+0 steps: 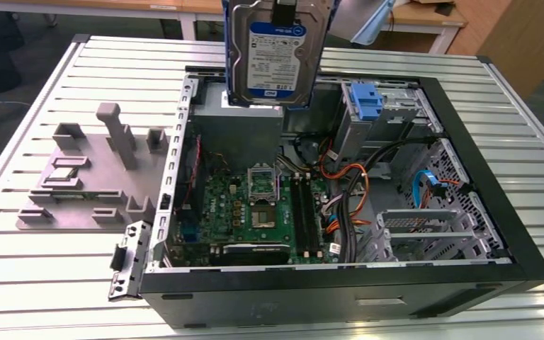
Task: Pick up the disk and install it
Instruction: 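Pick up the disk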
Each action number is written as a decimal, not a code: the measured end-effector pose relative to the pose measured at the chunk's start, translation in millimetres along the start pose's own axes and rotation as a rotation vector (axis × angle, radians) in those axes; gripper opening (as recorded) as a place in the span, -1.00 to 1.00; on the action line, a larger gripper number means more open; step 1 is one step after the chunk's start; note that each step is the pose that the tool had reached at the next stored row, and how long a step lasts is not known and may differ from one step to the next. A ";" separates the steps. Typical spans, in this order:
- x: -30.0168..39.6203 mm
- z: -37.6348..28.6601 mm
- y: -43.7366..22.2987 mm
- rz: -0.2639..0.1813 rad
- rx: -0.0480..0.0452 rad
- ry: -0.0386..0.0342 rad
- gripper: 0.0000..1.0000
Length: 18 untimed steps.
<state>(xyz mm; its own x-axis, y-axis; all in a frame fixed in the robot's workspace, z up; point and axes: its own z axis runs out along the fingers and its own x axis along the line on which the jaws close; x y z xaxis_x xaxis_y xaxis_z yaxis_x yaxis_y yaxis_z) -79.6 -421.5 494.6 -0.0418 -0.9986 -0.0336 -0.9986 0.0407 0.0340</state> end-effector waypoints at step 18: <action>4.9 0.0 -0.8 0.000 -0.0001 0.0001 -0.30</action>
<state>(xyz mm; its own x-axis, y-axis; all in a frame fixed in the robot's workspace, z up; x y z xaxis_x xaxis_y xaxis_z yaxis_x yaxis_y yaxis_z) -78.9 -426.4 494.4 -0.0419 -0.9986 -0.0335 -0.9986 0.0407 0.0341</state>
